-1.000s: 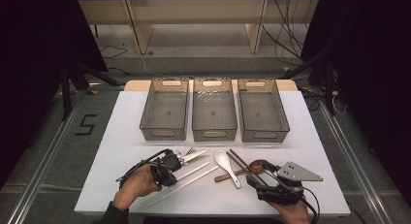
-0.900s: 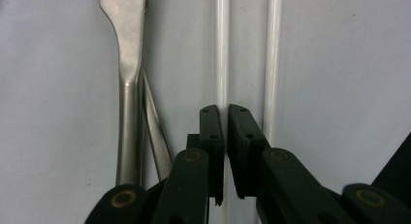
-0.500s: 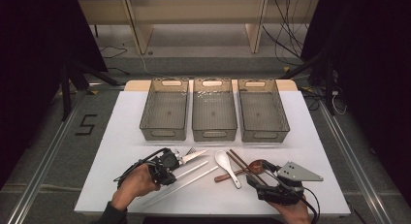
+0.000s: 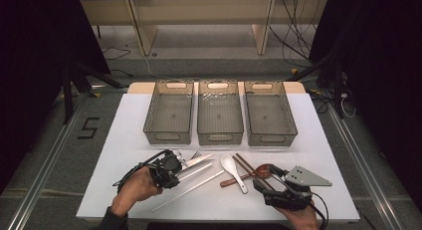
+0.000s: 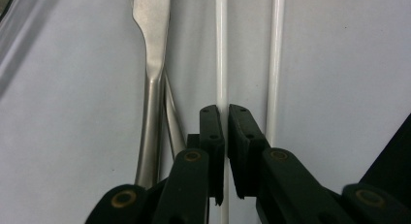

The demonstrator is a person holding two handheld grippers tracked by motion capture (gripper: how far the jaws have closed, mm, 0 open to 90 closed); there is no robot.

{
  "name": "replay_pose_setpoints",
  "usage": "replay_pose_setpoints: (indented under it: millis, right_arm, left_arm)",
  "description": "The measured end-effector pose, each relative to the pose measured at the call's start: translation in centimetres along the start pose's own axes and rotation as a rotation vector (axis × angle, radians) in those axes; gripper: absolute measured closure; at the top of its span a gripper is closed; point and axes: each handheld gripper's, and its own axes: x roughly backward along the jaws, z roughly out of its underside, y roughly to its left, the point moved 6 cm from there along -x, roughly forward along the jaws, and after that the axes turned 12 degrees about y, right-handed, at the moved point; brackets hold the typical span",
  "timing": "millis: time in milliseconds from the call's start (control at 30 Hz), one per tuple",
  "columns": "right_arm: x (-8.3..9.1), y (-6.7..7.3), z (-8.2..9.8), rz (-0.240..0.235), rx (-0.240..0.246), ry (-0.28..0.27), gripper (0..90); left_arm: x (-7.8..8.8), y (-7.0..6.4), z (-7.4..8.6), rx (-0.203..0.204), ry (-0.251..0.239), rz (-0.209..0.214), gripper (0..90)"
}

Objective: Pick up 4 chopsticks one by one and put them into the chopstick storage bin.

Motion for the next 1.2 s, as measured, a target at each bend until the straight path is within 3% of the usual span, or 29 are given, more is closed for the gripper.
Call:
replay_pose_setpoints:
  millis: [167, 600, 800, 900, 1067, 1100, 1167, 1200]
  right_arm:
    - [0.0, 0.0, 0.0, 0.000, 0.000, 0.000, 25.8]
    - [0.0, 0.0, 0.0, 0.001, -0.002, 0.002, 25.7]
    - [-0.1, 0.0, 0.0, 0.001, -0.003, 0.002, 25.7]
    - [-0.1, 0.0, 0.0, -0.001, -0.006, 0.001, 25.7]
    - [-0.1, -0.1, 0.0, -0.005, -0.010, -0.001, 25.7]
    - [-0.1, -0.1, 0.0, -0.005, -0.011, 0.000, 25.7]
    - [0.0, -0.1, 0.0, -0.004, -0.008, -0.002, 25.7]
    - [0.0, -0.1, -0.1, -0.004, -0.007, -0.003, 25.7]
  left_arm:
    - [0.3, 0.2, 0.1, 0.002, -0.005, -0.005, 84.9]
    - [3.1, 0.5, 0.0, 0.014, -0.089, -0.039, 84.9]
    - [4.5, 1.8, 0.1, 0.058, -0.140, -0.058, 84.9]
    - [5.9, 3.1, -0.1, 0.103, -0.203, -0.055, 84.9]
    - [7.7, 4.5, -0.5, 0.138, -0.256, -0.062, 84.9]
    - [8.4, 5.4, -0.7, 0.155, -0.277, -0.070, 84.8]
    - [8.7, 5.8, -0.8, 0.164, -0.276, -0.071, 84.9]
    - [9.1, 6.8, -1.1, 0.181, -0.288, -0.085, 84.8]
